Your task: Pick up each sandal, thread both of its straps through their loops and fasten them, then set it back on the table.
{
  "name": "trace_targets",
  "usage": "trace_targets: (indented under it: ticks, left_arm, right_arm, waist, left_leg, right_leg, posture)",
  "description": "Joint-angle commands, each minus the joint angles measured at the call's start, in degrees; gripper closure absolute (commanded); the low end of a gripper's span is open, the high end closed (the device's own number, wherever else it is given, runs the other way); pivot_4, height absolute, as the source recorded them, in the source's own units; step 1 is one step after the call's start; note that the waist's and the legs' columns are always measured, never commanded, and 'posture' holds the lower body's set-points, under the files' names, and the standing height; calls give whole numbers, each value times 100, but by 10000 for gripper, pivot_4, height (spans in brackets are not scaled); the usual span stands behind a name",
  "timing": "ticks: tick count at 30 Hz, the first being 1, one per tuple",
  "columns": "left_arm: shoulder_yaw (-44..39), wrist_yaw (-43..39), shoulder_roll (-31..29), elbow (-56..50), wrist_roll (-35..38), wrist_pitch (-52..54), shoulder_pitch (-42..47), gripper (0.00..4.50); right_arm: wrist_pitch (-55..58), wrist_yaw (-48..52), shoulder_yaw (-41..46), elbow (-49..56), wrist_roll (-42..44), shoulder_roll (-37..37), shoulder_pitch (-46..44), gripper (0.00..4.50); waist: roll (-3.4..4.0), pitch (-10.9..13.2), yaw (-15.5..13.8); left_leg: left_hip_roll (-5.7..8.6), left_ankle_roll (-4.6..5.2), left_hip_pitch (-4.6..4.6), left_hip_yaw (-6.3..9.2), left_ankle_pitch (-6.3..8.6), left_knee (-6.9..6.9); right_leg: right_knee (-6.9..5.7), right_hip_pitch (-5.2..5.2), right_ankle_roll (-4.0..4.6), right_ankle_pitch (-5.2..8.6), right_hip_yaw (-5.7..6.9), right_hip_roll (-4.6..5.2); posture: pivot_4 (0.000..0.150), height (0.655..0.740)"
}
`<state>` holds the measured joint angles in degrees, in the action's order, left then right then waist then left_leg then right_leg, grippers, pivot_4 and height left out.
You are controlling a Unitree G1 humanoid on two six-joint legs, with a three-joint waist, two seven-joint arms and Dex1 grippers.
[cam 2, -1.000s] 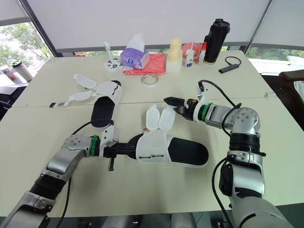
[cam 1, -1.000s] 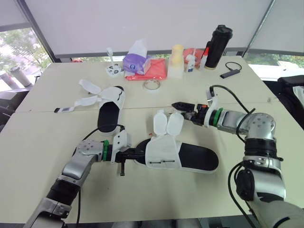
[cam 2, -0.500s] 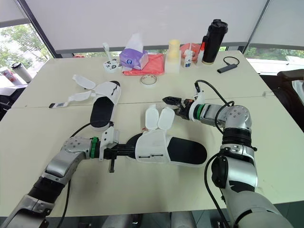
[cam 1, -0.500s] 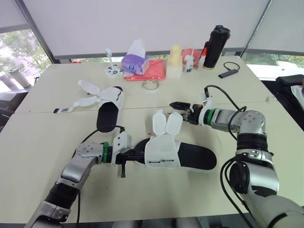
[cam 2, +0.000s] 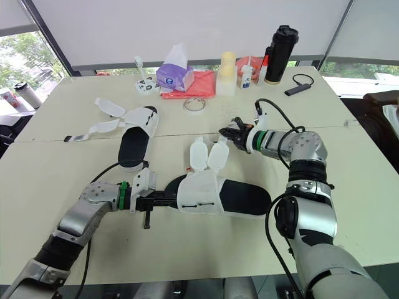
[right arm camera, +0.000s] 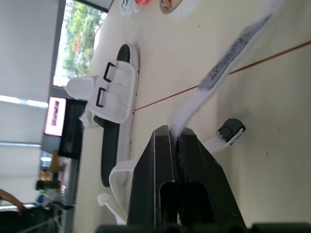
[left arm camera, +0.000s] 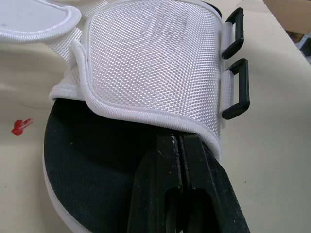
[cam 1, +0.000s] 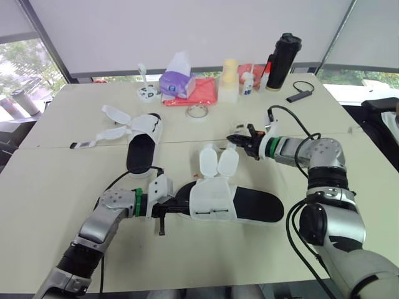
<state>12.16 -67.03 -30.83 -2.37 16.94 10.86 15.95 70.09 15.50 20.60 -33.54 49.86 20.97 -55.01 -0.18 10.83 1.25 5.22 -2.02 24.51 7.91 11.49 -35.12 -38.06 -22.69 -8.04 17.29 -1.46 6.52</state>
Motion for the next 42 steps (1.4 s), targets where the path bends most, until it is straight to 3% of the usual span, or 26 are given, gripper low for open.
trace_targets:
  ticks: [1,6,9,13,24,28,39,42]
  left_arm:
    - [-42,9,-25,-176,78,27,-53,45000]
    - [-44,20,-16,-181,83,39,-47,45000]
    - [-50,-6,-12,-99,76,9,5,45000]
    - [-37,-65,-19,-10,64,-35,62,45000]
    - [-21,-193,-3,124,53,-66,186,45000]
    - [-33,-203,-7,137,56,-65,196,45000]
    - [-68,-181,-47,102,52,-75,169,45000]
    - [-67,-178,-48,98,52,-77,161,45000]
  right_arm:
    - [-248,544,-462,1213,-206,200,217,44426]
    - [-1496,1570,-1219,3682,-654,580,1368,44426]
    - [-3099,2126,-1996,5101,-1795,1148,2570,44426]
    - [-5201,2459,-2313,5672,-2919,1302,3484,44426]
    - [-10058,2152,-2779,4574,-5755,1580,4031,44426]
    - [-11488,1865,-2906,3906,-6314,1665,3973,44426]
    - [-13310,1695,-3427,3096,-6989,2095,3822,44426]
    - [-13374,1674,-3457,3048,-6942,2175,3772,35313]
  waist:
    - [0,0,-3]
    - [0,0,-28]
    - [-1,-1,-36]
    - [-2,0,-4]
    - [-5,-1,-42]
    - [-6,-1,-33]
    - [-6,-1,-39]
    - [-6,-1,-35]
  left_leg:
    - [0,0,0,0,0,0]
    - [1,0,1,3,0,0]
    - [1,0,0,3,0,0]
    - [-1,-3,-5,-4,-1,-3]
    - [-3,-8,-16,0,-13,-3]
    - [-3,-10,-18,0,-14,-2]
    - [-3,-11,-33,1,-15,-2]
    - [-3,-11,-38,1,-15,-2]
  right_leg:
    - [0,0,0,0,0,0]
    - [2,1,-1,1,2,0]
    - [4,2,-2,1,3,1]
    - [4,6,-3,1,3,1]
    - [4,17,3,-2,3,-2]
    - [3,17,3,-2,4,-2]
    - [2,33,5,-2,3,-3]
    - [2,39,6,-2,2,-3]
  posture:
    - [1500,7400]
    - [1500,7400]
    - [1500,7400]
    - [1500,7400]
    - [1500,7400]
    - [1500,7400]
    - [1500,7400]
    - [1500,7400]
